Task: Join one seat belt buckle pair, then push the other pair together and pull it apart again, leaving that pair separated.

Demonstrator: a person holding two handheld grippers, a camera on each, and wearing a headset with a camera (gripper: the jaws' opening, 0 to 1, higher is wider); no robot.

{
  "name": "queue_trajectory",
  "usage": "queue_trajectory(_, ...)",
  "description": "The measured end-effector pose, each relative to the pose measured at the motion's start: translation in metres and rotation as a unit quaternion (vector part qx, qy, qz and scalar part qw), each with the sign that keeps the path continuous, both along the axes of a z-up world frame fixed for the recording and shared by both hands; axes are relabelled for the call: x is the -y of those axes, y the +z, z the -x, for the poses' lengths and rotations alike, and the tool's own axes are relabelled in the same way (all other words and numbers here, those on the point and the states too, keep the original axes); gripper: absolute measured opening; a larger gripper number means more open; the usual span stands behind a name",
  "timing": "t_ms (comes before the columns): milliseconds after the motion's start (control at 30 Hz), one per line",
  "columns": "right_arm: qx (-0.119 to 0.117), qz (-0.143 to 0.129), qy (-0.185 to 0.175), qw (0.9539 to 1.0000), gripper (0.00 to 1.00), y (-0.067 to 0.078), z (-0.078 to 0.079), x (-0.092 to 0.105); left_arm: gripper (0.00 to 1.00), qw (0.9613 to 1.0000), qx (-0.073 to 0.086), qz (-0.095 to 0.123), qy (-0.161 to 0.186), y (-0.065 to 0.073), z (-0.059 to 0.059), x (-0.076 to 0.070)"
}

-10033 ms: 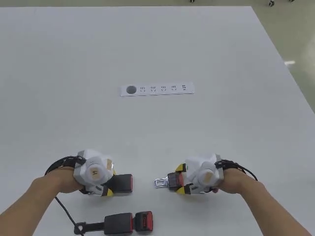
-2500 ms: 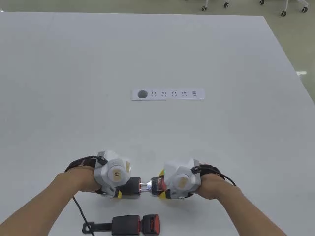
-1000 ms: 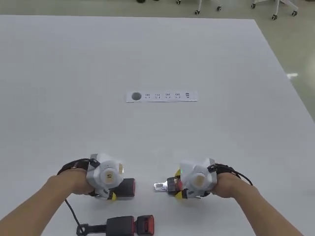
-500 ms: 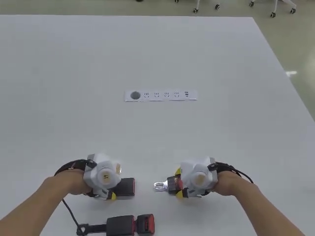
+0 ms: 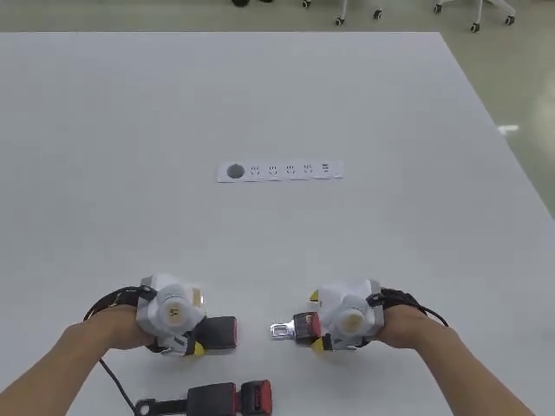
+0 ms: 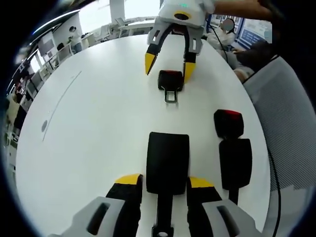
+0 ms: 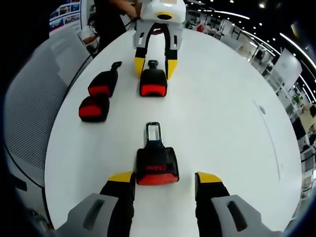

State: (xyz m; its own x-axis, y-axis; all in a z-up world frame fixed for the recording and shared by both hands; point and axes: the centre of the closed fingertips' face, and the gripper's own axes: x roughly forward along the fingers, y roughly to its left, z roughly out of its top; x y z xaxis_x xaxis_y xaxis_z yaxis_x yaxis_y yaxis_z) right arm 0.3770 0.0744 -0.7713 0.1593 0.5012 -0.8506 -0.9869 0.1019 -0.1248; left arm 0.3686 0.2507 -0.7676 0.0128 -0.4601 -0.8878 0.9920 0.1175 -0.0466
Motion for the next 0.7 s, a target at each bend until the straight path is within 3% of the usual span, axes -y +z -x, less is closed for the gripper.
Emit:
queue_trajectory(167, -0.001, -0.006, -0.008, 1.0000, 0.50, 0.002, 0.006, 0.007, 0.39, 0.9997, -0.001, 0.018, 0.017, 0.007, 0.004, -0.003)
queue_trajectory(300, -0.001, -0.013, -0.017, 0.9998, 0.51, 0.003, 0.011, 0.013, 0.41, 0.9984, -0.003, 0.036, 0.043, 0.001, 0.005, -0.014)
queue_trajectory(400, -0.004, -0.019, -0.032, 0.9993, 0.54, 0.005, 0.016, 0.018, 0.43, 0.9973, -0.006, 0.047, 0.056, 0.013, 0.018, -0.015)
queue_trajectory(500, -0.005, -0.030, -0.049, 0.9983, 0.56, 0.008, 0.019, 0.024, 0.46, 0.9932, -0.009, 0.073, 0.090, 0.012, 0.021, -0.024)
queue_trajectory(567, -0.005, -0.037, -0.057, 0.9977, 0.59, 0.009, 0.022, 0.026, 0.49, 0.9905, -0.004, 0.086, 0.107, 0.020, 0.026, -0.023)
queue_trajectory(700, -0.004, -0.054, -0.078, 0.9955, 0.64, 0.011, 0.028, 0.030, 0.57, 0.9833, 0.004, 0.111, 0.144, 0.021, 0.031, -0.036)
